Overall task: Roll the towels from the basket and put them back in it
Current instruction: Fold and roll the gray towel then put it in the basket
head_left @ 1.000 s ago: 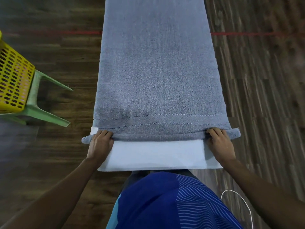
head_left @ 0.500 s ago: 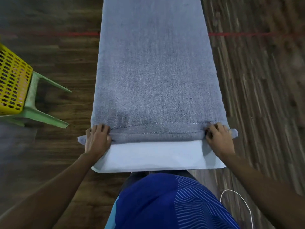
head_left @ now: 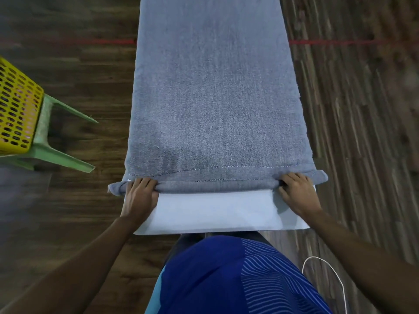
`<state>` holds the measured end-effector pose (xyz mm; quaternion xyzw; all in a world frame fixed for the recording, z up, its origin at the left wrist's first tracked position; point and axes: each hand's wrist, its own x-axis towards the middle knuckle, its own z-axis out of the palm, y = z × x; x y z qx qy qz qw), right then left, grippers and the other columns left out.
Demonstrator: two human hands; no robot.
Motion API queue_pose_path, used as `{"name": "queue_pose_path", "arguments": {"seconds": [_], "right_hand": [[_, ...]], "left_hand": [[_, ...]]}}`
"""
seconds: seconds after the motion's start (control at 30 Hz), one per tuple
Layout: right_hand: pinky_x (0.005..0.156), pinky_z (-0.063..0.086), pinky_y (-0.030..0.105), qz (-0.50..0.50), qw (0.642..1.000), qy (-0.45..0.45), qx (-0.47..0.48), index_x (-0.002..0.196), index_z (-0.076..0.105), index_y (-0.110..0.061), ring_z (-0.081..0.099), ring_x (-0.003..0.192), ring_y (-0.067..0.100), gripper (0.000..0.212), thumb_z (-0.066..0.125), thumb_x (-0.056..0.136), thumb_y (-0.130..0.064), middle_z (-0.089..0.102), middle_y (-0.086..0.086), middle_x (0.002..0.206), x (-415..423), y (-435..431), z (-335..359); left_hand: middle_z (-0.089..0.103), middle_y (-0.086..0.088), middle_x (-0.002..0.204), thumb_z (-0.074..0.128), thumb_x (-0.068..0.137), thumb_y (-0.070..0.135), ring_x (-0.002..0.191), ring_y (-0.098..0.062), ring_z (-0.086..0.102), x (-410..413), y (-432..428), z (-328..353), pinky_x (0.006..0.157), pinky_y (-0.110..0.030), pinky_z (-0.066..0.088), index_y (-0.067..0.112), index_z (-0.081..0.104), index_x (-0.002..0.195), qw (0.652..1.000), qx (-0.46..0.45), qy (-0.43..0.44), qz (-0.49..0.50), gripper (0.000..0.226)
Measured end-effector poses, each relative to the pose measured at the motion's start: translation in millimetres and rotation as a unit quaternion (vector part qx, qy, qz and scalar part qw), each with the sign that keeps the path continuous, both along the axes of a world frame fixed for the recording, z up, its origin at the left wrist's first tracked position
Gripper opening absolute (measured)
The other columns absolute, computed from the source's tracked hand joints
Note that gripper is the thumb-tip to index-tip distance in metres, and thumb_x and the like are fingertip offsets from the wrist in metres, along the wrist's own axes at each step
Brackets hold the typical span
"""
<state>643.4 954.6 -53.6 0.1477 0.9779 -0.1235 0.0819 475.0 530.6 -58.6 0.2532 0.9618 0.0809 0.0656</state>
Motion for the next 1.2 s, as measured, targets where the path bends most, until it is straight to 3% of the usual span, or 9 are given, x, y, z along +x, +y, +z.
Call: {"name": "queue_pose_path", "arguments": {"seconds": [0.17, 0.3, 0.4, 0.6, 0.77, 0.87, 0.97, 1.1, 1.2], "right_hand": [[0.087, 0.031, 0.041, -0.049, 0.994, -0.087, -0.033, 0.105, 0.063, -0.02, 0.057, 0.103, 0.03, 0.02, 0.059, 0.087, -0.03, 0.068, 0.008, 0.1, -17.2, 14.2, 7.2], [0.075, 0.036, 0.047, -0.053, 0.997, 0.042, 0.043, 0.095, 0.06, -0.008, 0.052, 0.087, 0.036, 0.019, 0.068, 0.078, -0.011, 0.057, 0.014, 0.091, -19.1, 8.9, -2.8], [0.068, 0.041, 0.047, -0.01, 0.996, 0.094, -0.006, 0.089, 0.058, -0.004, 0.052, 0.079, 0.037, 0.027, 0.066, 0.067, 0.01, 0.054, 0.015, 0.088, -13.9, -5.6, -8.2], [0.083, 0.046, 0.047, -0.01, 0.998, 0.059, 0.008, 0.109, 0.061, -0.004, 0.055, 0.092, 0.036, 0.03, 0.065, 0.079, -0.006, 0.061, 0.013, 0.107, -6.9, -19.9, -15.8], [0.074, 0.046, 0.045, 0.001, 0.999, 0.041, -0.017, 0.105, 0.068, -0.01, 0.056, 0.087, 0.034, 0.04, 0.043, 0.081, -0.029, 0.066, 0.007, 0.093, -22.6, -10.8, -0.5], [0.081, 0.043, 0.043, -0.002, 0.999, -0.017, -0.047, 0.11, 0.07, -0.014, 0.059, 0.094, 0.033, 0.032, 0.053, 0.084, -0.023, 0.07, 0.007, 0.099, -28.4, -6.1, 5.4], [0.085, 0.036, 0.041, -0.036, 0.997, -0.045, -0.046, 0.112, 0.065, -0.017, 0.058, 0.1, 0.031, 0.025, 0.058, 0.089, -0.019, 0.069, 0.008, 0.105, -36.4, -3.8, 2.8], [0.076, 0.031, 0.042, -0.025, 0.996, 0.054, 0.067, 0.103, 0.061, -0.015, 0.049, 0.09, 0.033, 0.02, 0.062, 0.083, -0.014, 0.058, 0.01, 0.101, -39.5, -4.3, -6.3], [0.073, 0.036, 0.043, 0.013, 0.994, 0.101, 0.044, 0.096, 0.062, -0.01, 0.051, 0.083, 0.035, 0.025, 0.052, 0.074, -0.006, 0.057, 0.01, 0.094, -35.4, -11.4, -12.1]], "left_hand": [[0.066, 0.0, 0.075, 0.031, 0.079, 0.033, 0.079, -0.027, 0.061, -31.1, 4.2, 8.1, 0.086, -0.043, 0.029, 0.021, 0.058, 0.07, 0.994, -0.056, -0.098, -0.013, 0.031], [0.054, -0.01, 0.09, 0.051, 0.081, 0.017, 0.087, -0.032, 0.047, -32.4, 9.3, 3.9, 0.075, -0.046, 0.034, 0.012, 0.055, 0.093, 1.0, -0.005, 0.009, 0.022, 0.013], [0.053, -0.016, 0.084, 0.05, 0.086, 0.0, 0.074, -0.035, 0.053, -16.1, 14.0, 0.1, 0.063, -0.046, 0.046, 0.004, 0.053, 0.093, 0.992, 0.111, -0.012, 0.061, 0.008], [0.061, -0.018, 0.117, 0.048, 0.075, 0.006, 0.106, -0.035, 0.057, 3.6, -3.9, -13.3, 0.088, -0.047, 0.047, -0.001, 0.061, 0.121, 0.999, 0.002, 0.037, -0.024, 0.048], [0.067, -0.011, 0.096, 0.044, 0.08, 0.016, 0.093, -0.033, 0.059, -19.5, 5.6, -4.1, 0.083, -0.047, 0.043, 0.006, 0.068, 0.099, 0.998, -0.029, 0.046, -0.026, 0.032], [0.067, -0.006, 0.08, 0.039, 0.078, 0.027, 0.08, -0.031, 0.059, -30.4, 5.9, 2.8, 0.082, -0.045, 0.037, 0.012, 0.067, 0.082, 0.998, -0.048, -0.018, -0.02, 0.032], [0.065, -0.004, 0.08, 0.033, 0.082, 0.031, 0.079, -0.03, 0.061, -36.8, 6.5, 1.6, 0.082, -0.045, 0.035, 0.016, 0.06, 0.084, 0.998, -0.053, -0.04, -0.005, 0.031], [0.055, -0.012, 0.096, 0.057, 0.084, 0.014, 0.09, -0.036, 0.05, -40.2, 13.3, -2.4, 0.078, -0.048, 0.036, 0.012, 0.057, 0.1, 0.999, -0.023, 0.021, 0.039, 0.016], [0.056, -0.013, 0.091, 0.048, 0.082, 0.008, 0.082, -0.036, 0.054, -32.8, 15.5, -8.9, 0.072, -0.048, 0.044, 0.004, 0.06, 0.096, 0.997, 0.069, 0.028, -0.015, 0.02]]}}
